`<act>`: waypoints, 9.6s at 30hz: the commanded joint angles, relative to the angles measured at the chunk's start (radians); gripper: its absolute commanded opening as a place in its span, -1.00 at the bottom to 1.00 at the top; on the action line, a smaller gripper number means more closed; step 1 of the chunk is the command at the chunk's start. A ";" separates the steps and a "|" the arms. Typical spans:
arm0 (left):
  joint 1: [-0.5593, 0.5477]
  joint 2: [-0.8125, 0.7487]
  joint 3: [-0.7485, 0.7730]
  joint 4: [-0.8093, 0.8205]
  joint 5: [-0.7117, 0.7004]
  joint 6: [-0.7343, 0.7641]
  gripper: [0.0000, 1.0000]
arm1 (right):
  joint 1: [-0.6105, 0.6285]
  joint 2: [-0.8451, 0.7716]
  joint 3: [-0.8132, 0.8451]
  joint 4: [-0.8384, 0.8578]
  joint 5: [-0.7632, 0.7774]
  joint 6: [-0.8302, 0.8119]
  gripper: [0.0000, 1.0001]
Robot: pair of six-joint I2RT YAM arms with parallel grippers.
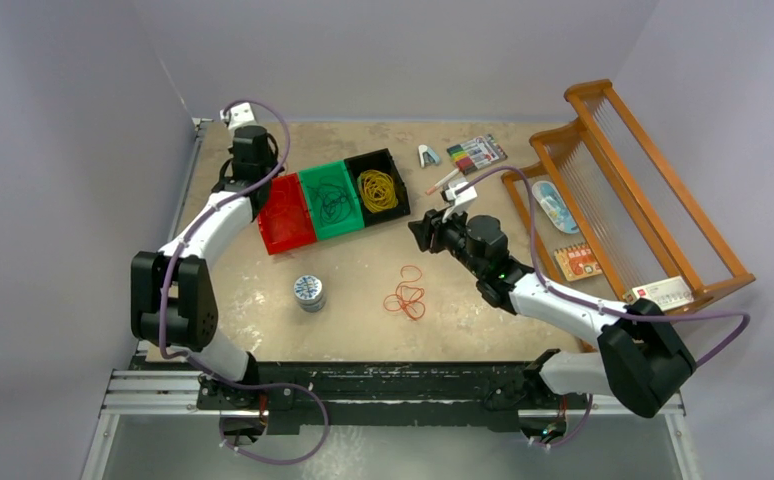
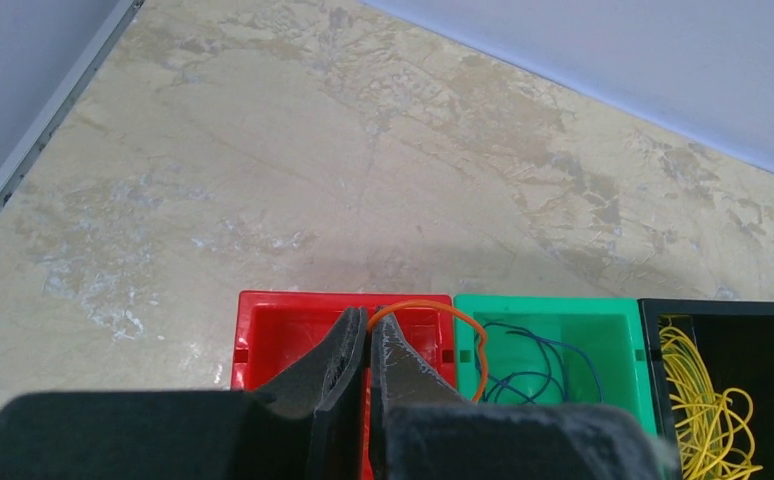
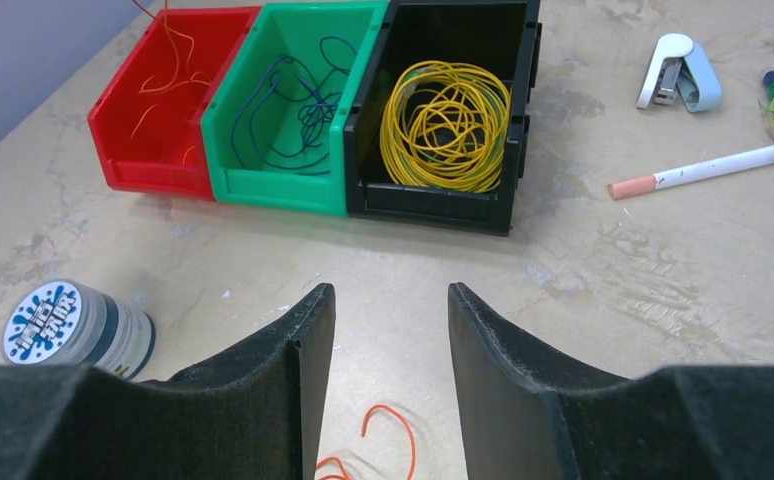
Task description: Untangle the cables
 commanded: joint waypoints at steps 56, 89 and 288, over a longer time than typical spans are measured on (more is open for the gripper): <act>-0.035 0.143 -0.105 0.007 -0.077 -0.096 -0.82 | -0.003 -0.124 -0.010 -0.062 0.051 0.012 0.00; -0.080 -0.192 -0.149 -0.117 0.036 -0.130 -0.13 | -0.003 -0.072 0.060 -0.245 0.133 0.109 0.21; -0.623 0.030 -0.593 0.926 0.503 -0.145 -0.30 | -0.178 -0.289 0.752 -0.402 -0.062 -0.020 -1.00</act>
